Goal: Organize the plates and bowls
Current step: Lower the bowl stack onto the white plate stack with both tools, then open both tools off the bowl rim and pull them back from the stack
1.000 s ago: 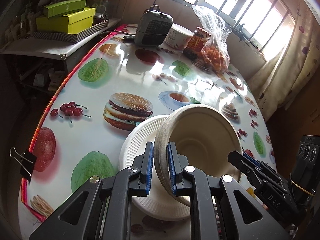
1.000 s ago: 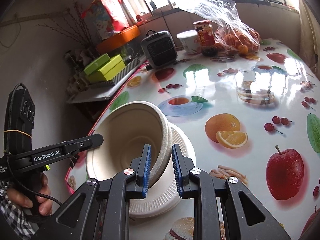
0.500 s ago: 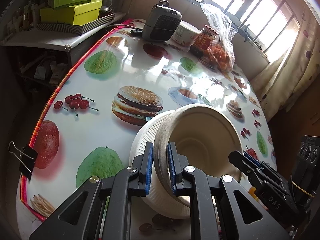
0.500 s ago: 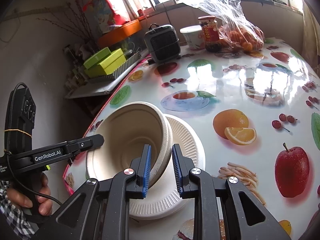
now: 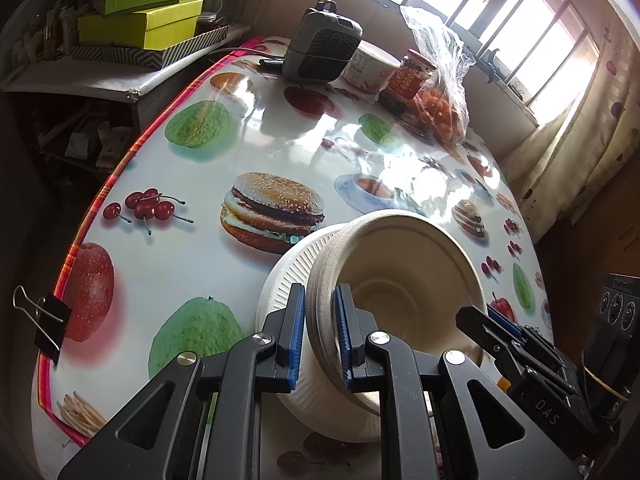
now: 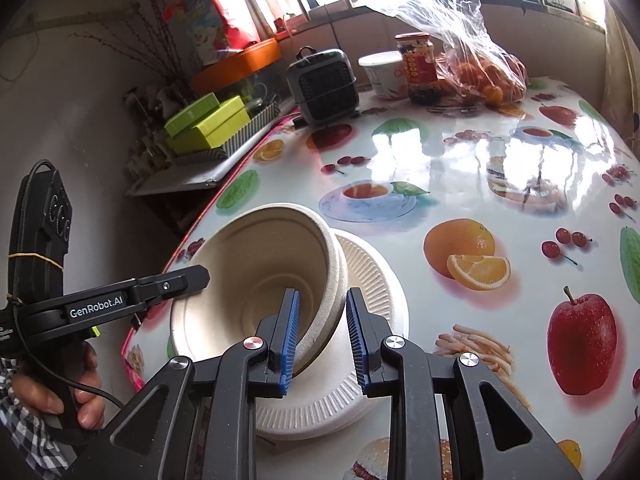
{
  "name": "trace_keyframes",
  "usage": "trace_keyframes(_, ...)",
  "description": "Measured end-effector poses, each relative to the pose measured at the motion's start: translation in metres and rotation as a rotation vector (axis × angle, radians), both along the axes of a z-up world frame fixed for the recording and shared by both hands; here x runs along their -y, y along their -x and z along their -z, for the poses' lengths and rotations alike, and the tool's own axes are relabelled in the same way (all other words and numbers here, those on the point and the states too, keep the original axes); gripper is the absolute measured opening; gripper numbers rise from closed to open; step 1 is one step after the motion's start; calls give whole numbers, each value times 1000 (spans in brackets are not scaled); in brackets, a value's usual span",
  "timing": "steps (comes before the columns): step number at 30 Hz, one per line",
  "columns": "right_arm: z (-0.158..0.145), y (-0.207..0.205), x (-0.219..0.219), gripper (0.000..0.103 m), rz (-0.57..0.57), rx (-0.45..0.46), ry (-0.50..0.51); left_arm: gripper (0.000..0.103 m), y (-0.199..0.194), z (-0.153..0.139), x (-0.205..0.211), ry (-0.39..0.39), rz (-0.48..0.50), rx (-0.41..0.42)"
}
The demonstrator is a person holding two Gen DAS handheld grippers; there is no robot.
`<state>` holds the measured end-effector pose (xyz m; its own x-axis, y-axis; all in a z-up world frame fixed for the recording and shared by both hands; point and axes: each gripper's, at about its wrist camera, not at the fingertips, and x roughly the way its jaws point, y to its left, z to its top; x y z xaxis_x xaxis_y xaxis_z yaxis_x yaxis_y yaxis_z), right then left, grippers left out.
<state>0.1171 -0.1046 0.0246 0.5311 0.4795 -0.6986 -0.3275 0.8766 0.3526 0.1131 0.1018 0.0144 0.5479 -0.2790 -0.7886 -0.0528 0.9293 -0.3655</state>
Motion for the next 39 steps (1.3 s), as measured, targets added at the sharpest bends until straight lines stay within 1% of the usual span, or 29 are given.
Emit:
trace_keyframes(4,-1,-1,0,33,0,6,8,17,0,1,0,-4,8,-1)
trace_keyframes(7,-2,0,3,36,5,6,11,17,1,2,2,-18,11,-1)
trace_keyframes(9,-2,2,3,41,5,6,12,19,2,2,3,-24,10,-1)
trace_keyframes(10,-2,3,3,44,6,7,11,22,2,1,3,-25,7,5)
trace_keyframes(11,-2,2,4,45,6,8,10,27,3,0,3,-27,5,10)
trace_keyframes(13,-3,4,3,45,5,13,12,31,4,-2,3,-36,4,20)
trace_keyframes(18,-5,9,3,49,1,29,17,35,9,-7,4,-55,3,44)
trace_keyframes(21,-8,15,3,51,8,50,33,43,17,-12,5,-96,-1,76)
trace_keyframes(23,-10,20,5,53,14,67,39,44,23,-14,2,-100,-9,92)
trace_keyframes(28,-12,30,11,54,28,86,43,44,38,-15,1,-158,-28,114)
trace_keyframes(34,-10,47,12,54,32,120,81,44,58,-11,2,-210,-48,135)
trace_keyframes(39,-5,63,11,56,30,152,132,44,74,-10,4,-234,-57,165)
